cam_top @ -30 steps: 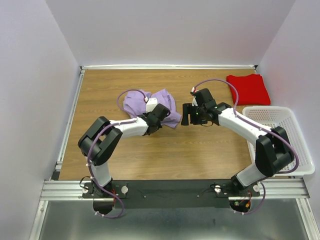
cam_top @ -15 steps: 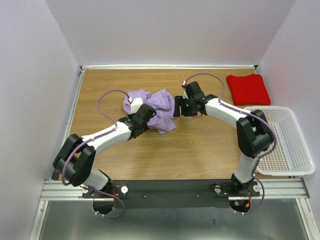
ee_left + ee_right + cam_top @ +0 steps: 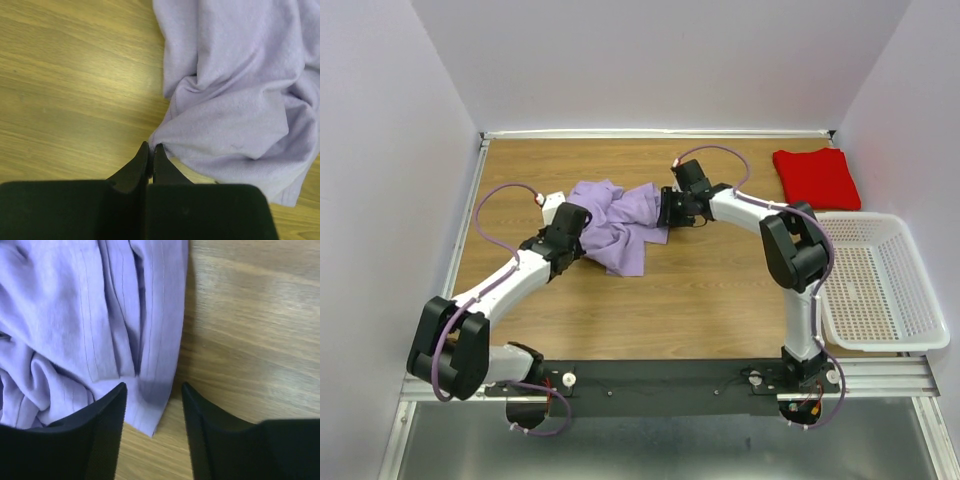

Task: Fold and stack the t-shirts
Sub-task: Flatten the tshirt out

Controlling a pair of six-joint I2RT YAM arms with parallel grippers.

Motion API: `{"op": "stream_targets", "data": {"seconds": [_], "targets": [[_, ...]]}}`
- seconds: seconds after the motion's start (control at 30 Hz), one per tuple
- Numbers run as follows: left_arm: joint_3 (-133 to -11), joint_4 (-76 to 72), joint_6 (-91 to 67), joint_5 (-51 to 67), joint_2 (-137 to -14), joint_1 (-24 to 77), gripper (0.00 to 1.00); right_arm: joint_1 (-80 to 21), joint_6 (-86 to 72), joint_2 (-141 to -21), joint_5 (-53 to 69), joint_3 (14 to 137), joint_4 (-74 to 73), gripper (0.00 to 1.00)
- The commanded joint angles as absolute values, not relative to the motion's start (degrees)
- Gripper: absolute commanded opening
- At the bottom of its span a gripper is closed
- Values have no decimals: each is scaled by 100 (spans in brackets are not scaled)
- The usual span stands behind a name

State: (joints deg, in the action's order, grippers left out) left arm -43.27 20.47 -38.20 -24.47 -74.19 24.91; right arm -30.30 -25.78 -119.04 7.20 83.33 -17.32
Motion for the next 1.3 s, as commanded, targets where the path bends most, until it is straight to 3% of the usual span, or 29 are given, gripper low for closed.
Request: {"op": "stream_targets", "data": {"seconds": [0.0,0.17,0.43,0.5,0.67,0.97,1.13,1.27], "targets": [[-4377,2092,-3542,-2391,-7216,2233,0,-3050,-2593,-12287,896,8341,-1740,49],[-4465,2057,-3244,-2329,-7146,1829,0,-2743,-2488,-12024,502,7885,-1749,1],[-4737,2136,-2690,-2364,-7137,1231,0,-776,-2127,-11268,-509,7891,-2083,1],[-4834,2092,-2506,-2391,-7207,1134,0,-598,-1996,-11276,-693,8085,-2249,5],[-5263,2013,-2189,-2391,-7584,1037,0,-545,-1951,-11276,-1081,8534,-2557,10],[-6125,2030,-1802,-2786,-8191,774,0,-405,-1950,-11022,-1740,8472,-2707,5],[-6477,1952,-1837,-2848,-8797,55,0,-159,-2004,-11013,-2004,8876,-3040,5],[-6758,1662,-2039,-2330,-9333,-97,0,-141,-2082,-11197,-1697,9061,-3260,14]]}}
